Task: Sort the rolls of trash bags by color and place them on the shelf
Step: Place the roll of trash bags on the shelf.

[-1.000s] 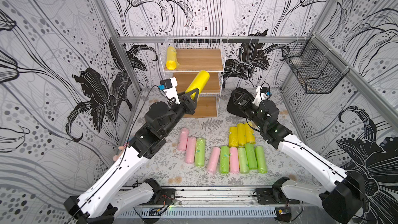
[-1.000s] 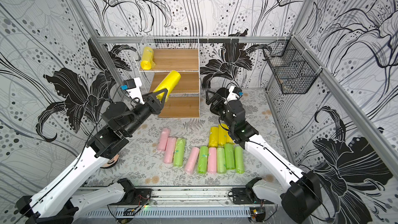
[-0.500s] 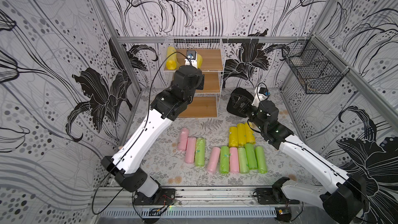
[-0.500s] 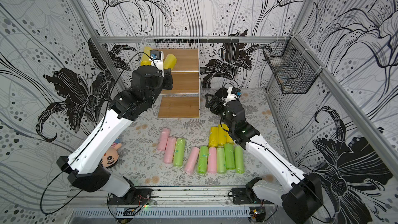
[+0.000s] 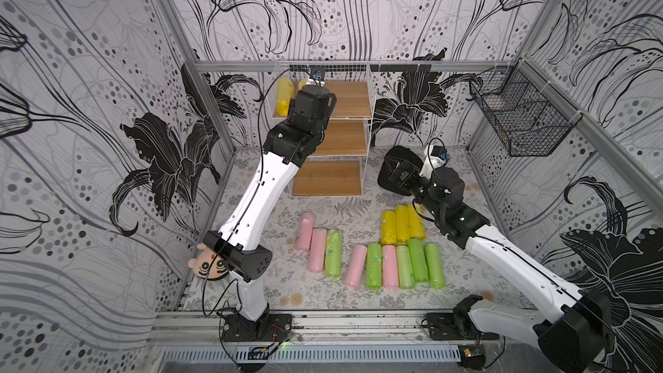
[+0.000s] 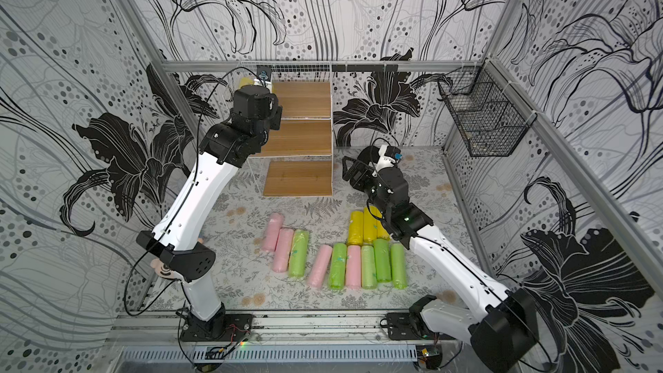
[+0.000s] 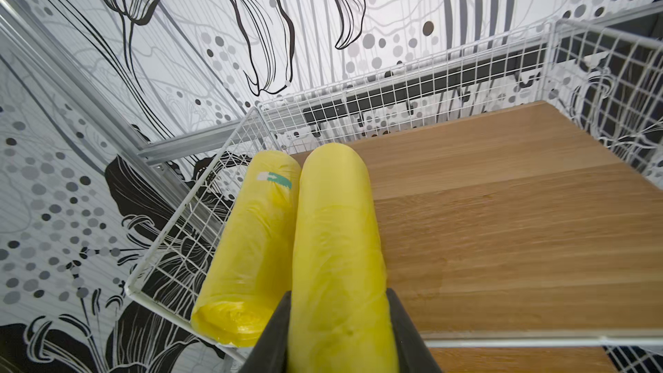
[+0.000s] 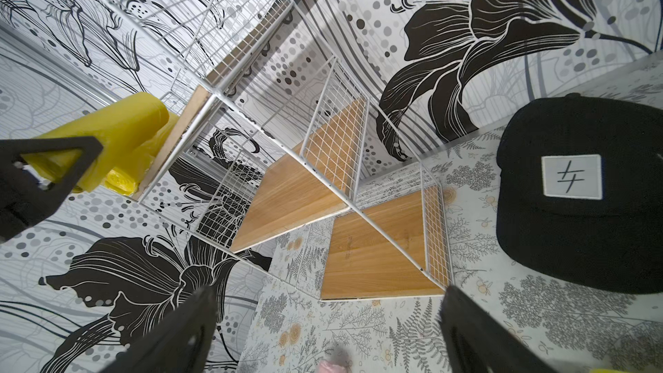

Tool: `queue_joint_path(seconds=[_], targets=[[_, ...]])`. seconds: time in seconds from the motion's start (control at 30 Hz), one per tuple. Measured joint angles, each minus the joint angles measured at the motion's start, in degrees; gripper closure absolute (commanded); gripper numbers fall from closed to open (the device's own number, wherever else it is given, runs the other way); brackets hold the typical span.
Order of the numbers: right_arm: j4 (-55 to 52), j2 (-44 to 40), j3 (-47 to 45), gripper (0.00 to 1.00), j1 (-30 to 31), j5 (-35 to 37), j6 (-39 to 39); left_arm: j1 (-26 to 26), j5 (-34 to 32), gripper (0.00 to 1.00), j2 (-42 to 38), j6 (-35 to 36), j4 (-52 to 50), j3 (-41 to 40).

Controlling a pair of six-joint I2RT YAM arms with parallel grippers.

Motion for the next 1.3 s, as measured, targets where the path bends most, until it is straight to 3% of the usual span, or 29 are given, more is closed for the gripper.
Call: queue_joint_path(seconds=[0.53,1.3], targets=[[-0.2,0.0,-0.3,0.0,0.0,-0.2,0.0,4.3,1.1,0.76,2.8,9.2,0.6,0.9],[-0.5,0.0,-0.7,0.0,-0.1,-0.4,0.9,5.4,3.5,0.43,2.8,12.0,2.3,-1.1]])
